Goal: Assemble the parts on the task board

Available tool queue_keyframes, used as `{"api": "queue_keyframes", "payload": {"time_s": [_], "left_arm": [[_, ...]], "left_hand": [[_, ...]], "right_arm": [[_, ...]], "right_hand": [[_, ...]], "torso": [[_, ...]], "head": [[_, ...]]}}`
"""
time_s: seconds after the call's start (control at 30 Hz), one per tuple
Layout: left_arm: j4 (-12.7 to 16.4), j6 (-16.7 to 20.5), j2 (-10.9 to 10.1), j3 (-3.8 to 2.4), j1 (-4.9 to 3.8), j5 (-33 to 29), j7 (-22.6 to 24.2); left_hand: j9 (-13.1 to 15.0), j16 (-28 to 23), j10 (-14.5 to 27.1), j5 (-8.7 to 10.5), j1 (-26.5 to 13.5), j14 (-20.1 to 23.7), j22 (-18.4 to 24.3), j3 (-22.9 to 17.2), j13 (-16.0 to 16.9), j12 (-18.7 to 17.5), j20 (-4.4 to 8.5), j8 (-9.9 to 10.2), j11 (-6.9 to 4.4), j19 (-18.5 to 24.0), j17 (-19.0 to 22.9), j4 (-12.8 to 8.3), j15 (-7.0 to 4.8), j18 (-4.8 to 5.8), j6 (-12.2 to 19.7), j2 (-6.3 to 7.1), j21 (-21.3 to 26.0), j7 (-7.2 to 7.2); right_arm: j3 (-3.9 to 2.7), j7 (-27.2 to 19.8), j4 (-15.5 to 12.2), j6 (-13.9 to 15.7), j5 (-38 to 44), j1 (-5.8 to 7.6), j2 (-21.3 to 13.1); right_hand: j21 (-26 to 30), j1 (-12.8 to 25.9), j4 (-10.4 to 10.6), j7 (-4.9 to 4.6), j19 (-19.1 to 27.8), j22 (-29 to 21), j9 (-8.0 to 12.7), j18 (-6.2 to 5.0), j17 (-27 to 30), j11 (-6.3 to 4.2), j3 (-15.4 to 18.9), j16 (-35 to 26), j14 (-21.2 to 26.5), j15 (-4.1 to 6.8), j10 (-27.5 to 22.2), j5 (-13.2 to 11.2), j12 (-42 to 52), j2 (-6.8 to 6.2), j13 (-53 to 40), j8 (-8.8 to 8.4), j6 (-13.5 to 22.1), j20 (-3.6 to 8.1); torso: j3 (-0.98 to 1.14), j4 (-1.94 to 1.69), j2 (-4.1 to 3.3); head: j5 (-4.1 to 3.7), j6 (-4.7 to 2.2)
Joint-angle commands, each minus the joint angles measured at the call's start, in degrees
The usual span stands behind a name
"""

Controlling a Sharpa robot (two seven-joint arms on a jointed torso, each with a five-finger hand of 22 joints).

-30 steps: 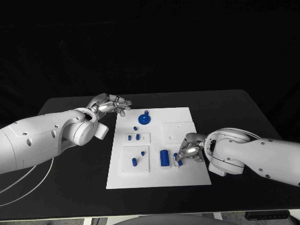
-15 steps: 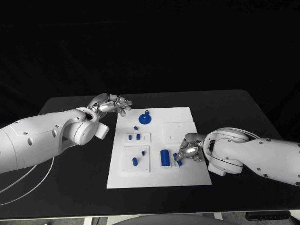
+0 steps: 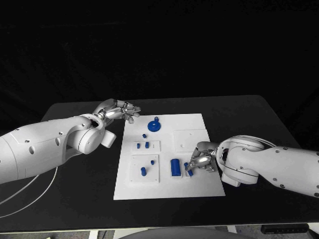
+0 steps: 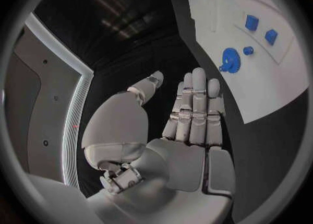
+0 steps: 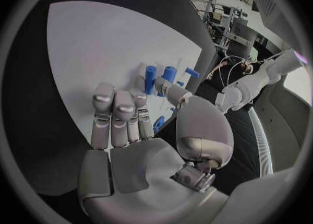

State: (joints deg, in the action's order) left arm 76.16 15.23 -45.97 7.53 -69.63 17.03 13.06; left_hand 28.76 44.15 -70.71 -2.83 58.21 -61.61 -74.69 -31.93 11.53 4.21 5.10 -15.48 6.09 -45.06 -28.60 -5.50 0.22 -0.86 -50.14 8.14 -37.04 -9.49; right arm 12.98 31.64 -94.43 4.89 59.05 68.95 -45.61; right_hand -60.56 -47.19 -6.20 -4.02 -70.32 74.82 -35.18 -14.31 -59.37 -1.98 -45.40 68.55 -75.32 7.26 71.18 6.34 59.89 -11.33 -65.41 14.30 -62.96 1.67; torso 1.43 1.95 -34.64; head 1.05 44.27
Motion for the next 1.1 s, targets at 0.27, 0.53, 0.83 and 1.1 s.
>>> {"api": "queue_keyframes", "payload": {"time_s": [0.27, 0.53, 0.83, 1.1], "left_arm": [[0.1, -0.8, 0.1, -0.04, -0.06, 0.3, 0.0], [0.0, -0.8, 0.1, -0.04, -0.06, 0.3, 0.1], [0.0, -0.8, 0.0, -0.04, -0.06, 0.3, 0.0], [0.0, -0.9, 0.1, -0.04, -0.06, 0.3, 0.1]], "left_hand": [[-0.1, -0.3, 0.4, -0.19, -0.1, -0.4, -0.1, 0.0, 0.1, -0.1, 0.37, -0.3, -0.13, -0.6, -0.1, 0.0, -0.08, -0.82, 0.5, -0.47, 0.2, 0.00], [-0.1, -0.3, 0.4, -0.19, -0.1, -0.5, -0.2, 0.1, 0.1, -0.1, 0.38, -0.3, -0.13, -0.7, -0.2, 0.0, -0.09, -0.82, 0.6, -0.42, 0.2, -0.03], [-0.1, -0.3, 0.4, -0.19, -0.1, -0.5, -0.2, 0.1, 0.1, -0.1, 0.39, -0.3, -0.13, -0.7, -0.2, 0.0, -0.09, -0.83, 0.6, -0.43, 0.2, -0.03], [-0.1, -0.3, 0.4, -0.19, 0.0, -0.5, -0.2, 0.0, 0.1, -0.1, 0.39, -0.3, -0.14, -0.7, -0.2, 0.0, -0.09, -0.83, 0.6, -0.44, 0.2, -0.03]], "right_arm": [[0.01, -1.1, 0.1, -1.7, -1.2, -0.07, -0.1], [0.01, -2.7, -0.2, -3.3, -2.4, -0.07, -0.9], [0.02, -4.0, -0.9, -7.3, -1.7, -0.13, -2.2], [0.03, -3.6, -0.9, -7.3, -0.3, -0.35, -2.3]], "right_hand": [[0.4, 1.9, 4.2, -0.25, -0.2, -0.2, 0.0, -0.69, 0.0, -0.10, -0.4, -0.2, 0.0, 0.39, -0.2, -3.4, -0.1, -2.97, -0.1, -0.17, 0.4, 0.65], [0.3, 2.3, 5.0, -0.24, -0.2, -0.1, -0.1, -0.69, 0.0, -0.11, 0.1, -0.1, 0.0, 0.46, -0.3, -3.5, -0.1, -3.85, -0.1, -0.10, 0.6, 0.78], [0.1, -0.9, 1.2, -0.27, 0.0, 0.1, -0.7, -0.69, -0.2, -0.09, 3.4, 0.0, 0.2, 0.50, -0.4, -3.5, 0.0, -4.23, -0.3, 0.19, 1.0, 1.15], [0.2, -3.0, -1.5, -0.27, 0.4, 0.2, -1.0, -0.69, -0.3, -0.08, 6.5, 0.1, 0.4, 0.48, -0.5, -3.5, 0.0, -3.11, -0.3, 0.39, 1.2, 1.11]], "torso": [[0.02, 0.00, 0.00], [0.03, 0.04, 0.02], [0.07, 0.05, 0.00], [0.04, 0.08, 0.02]], "head": [[-0.07, -0.02], [-0.07, -0.13], [-0.08, -0.23], [-0.26, -0.34]]}}
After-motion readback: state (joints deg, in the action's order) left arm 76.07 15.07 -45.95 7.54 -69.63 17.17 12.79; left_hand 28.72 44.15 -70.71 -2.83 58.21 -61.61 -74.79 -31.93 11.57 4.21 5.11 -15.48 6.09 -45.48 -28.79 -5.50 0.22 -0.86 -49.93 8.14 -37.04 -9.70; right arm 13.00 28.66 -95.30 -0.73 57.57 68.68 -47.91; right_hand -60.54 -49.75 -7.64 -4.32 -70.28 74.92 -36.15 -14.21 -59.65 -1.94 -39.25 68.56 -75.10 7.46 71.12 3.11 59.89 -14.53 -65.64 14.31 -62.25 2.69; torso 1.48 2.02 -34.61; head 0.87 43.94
